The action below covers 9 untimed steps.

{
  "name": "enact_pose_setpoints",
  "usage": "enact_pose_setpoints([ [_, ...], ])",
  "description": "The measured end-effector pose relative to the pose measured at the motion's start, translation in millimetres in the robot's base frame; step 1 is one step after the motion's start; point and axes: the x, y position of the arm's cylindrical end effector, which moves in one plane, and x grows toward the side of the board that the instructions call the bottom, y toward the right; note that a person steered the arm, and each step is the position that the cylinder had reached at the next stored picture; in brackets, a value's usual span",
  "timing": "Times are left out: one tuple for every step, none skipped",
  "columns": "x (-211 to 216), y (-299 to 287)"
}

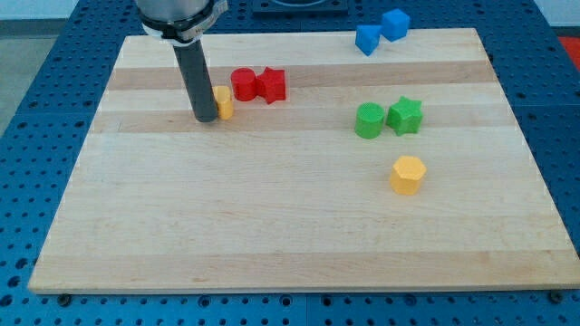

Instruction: Move the arm away from the yellow heart

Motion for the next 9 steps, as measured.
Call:
enact_pose_setpoints([
  [0, 2],
  [0, 10],
  [0, 22],
  [3, 27],
  [48, 27],
  [135, 51],
  [196, 126],
  [196, 202],
  [166, 253],
])
